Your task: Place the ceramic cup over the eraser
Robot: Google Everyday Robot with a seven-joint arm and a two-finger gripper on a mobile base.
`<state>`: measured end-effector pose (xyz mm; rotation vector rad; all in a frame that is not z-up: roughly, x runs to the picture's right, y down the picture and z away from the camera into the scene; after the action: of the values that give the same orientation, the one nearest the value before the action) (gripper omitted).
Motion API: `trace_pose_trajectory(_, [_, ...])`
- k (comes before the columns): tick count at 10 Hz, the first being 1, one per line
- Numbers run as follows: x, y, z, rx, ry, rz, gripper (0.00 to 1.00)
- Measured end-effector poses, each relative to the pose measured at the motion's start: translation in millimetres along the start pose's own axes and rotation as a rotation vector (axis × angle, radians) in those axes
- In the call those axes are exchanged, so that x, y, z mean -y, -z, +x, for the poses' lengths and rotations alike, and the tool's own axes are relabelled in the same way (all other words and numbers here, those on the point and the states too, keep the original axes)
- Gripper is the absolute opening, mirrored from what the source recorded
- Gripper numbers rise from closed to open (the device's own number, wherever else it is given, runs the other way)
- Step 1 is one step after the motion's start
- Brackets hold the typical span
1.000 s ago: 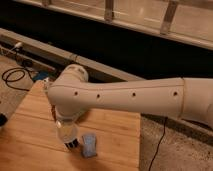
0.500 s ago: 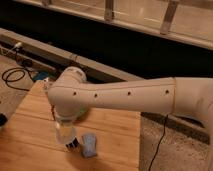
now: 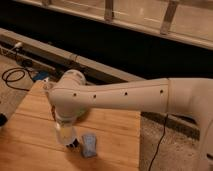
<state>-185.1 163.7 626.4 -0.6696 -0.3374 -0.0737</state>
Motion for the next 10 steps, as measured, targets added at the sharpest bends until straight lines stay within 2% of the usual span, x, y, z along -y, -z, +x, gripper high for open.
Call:
trace_pose_trajectory(1, [0.6, -8.1, 1.4, -0.003, -0.002, -0.008, 0.00])
trace_pose_trajectory(3, [0.6, -10.7, 2.5, -0.006, -0.005, -0.011, 0.02])
trace_pose_trajectory(6, [1.2, -10.4, 3.2, -0.006, -0.006, -0.010, 0.27])
trace_pose_trajectory(8, [0.9, -10.8, 2.3, -0.006, -0.004, -0.010, 0.50])
trace_pose_trajectory(10, [1.0, -10.7, 2.3, -0.006, -0.004, -0.010, 0.68])
